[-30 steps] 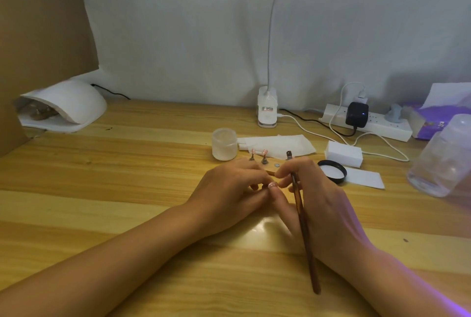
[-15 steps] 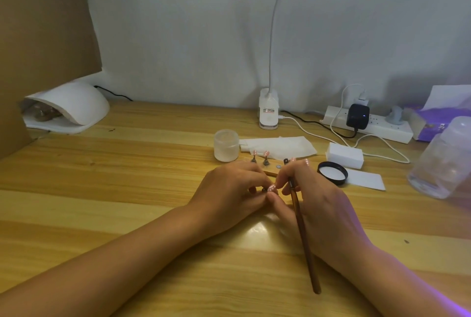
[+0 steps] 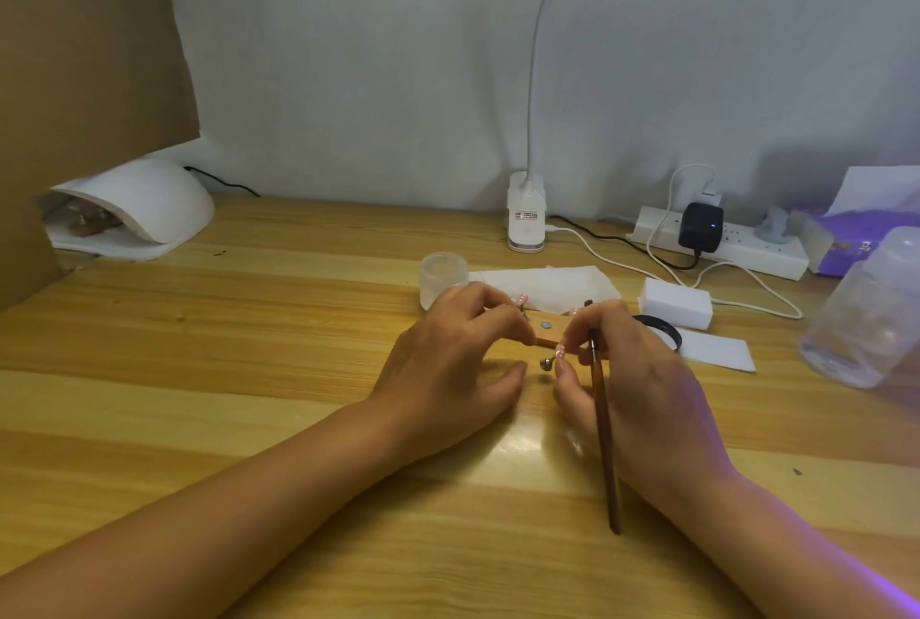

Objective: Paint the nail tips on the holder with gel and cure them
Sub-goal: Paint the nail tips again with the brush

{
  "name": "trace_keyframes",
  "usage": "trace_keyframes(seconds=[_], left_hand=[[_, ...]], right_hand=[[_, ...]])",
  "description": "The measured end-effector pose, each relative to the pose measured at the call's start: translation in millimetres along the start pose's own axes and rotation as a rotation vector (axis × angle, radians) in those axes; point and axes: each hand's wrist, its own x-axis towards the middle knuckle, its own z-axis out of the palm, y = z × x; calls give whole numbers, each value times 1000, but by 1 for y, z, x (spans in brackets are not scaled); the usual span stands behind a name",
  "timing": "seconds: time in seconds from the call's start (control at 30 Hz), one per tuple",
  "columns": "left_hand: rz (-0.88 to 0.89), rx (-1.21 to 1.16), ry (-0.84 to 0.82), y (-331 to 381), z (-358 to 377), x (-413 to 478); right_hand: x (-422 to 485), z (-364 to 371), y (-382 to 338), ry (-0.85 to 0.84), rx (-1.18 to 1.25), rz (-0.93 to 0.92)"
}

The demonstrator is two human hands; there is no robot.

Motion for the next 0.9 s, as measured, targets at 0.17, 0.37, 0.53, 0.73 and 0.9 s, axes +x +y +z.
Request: trace_keyframes(seconds=[0.17,0.37,0.53,0.73,0.9], left_hand=[[-16,-49,-71,-2,2,0],[7,-49,-99,-5,6,0],[17,-61,-96,-6,6,-1],[-23,-50,-15,-5,4,0],[-246,-86,334,-10,2,7]], right_hand=[[0,3,2,-106,-39,5],[-1,3,2,-138,-41,6],[-1,2,1,-138,-24,20],[-1,2,2,-128,-47,48],[-3,6,6,-178,-53,75]])
